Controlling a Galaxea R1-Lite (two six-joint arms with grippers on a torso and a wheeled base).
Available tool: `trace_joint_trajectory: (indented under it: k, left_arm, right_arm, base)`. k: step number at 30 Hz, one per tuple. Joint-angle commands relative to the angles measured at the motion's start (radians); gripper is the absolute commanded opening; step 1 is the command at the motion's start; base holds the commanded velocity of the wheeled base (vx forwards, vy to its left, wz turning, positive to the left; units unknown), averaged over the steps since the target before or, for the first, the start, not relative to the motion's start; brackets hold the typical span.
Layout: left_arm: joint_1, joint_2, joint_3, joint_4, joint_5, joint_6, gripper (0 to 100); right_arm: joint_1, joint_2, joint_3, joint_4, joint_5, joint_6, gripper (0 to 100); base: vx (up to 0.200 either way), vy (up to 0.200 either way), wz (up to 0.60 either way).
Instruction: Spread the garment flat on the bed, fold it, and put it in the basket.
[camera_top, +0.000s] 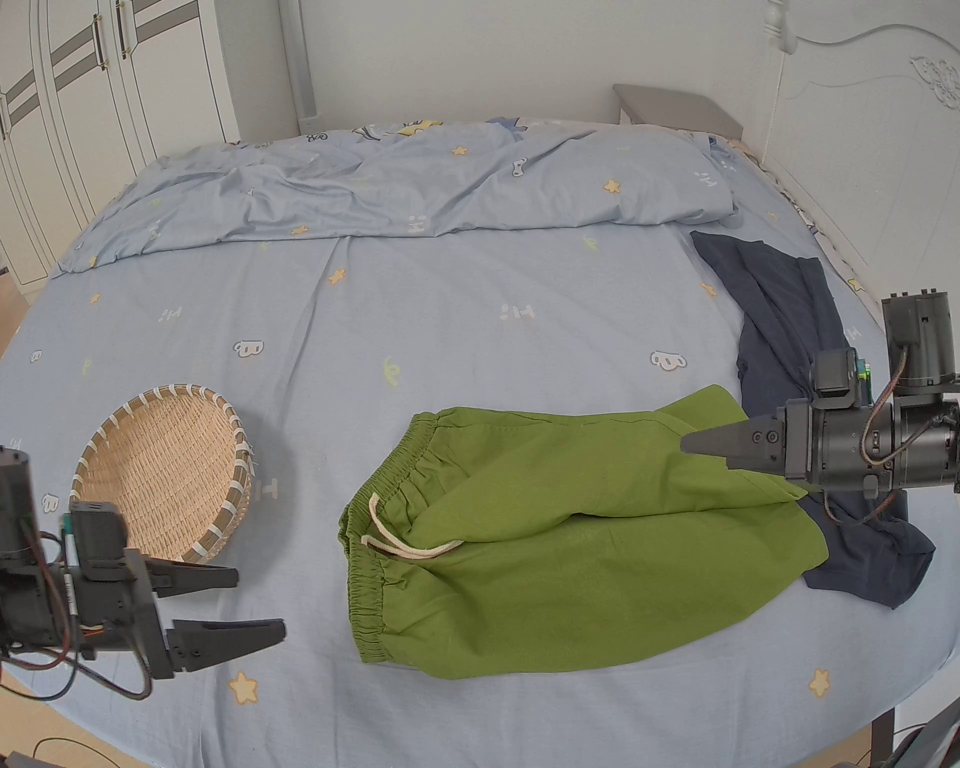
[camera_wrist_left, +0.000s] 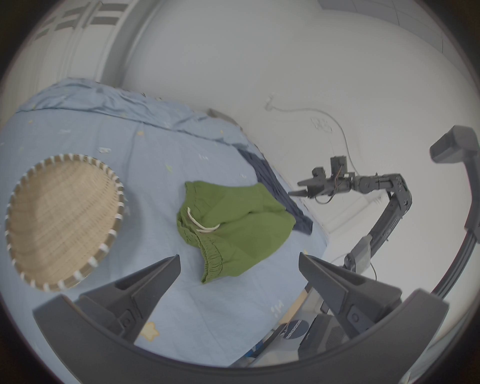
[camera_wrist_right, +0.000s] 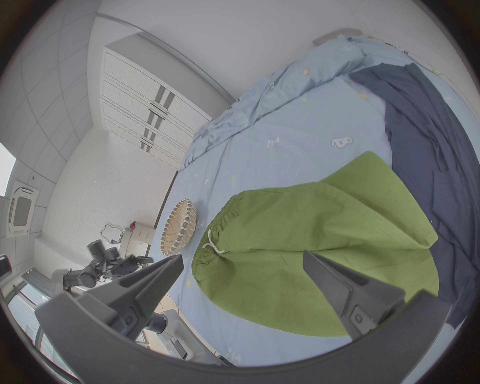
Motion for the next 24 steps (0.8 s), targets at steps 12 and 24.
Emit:
trace_joint_trajectory:
  k: [12, 24]
  left_arm:
    - [-0.046, 0.497, 0.008, -0.157, -0.069, 0.178, 100]
    - [-0.126, 0.693, 0.04, -0.427, -0.063, 0.175, 100]
  right_arm:
    - [-0.073, -0.089, 0.116, -0.103, 0.037, -0.014, 100]
    - [-0.074, -0.089, 0.113, -0.106, 0.037, -0.013, 100]
  base:
    - [0.0, 0.0, 0.0]
    - [0.0, 0.0, 0.0]
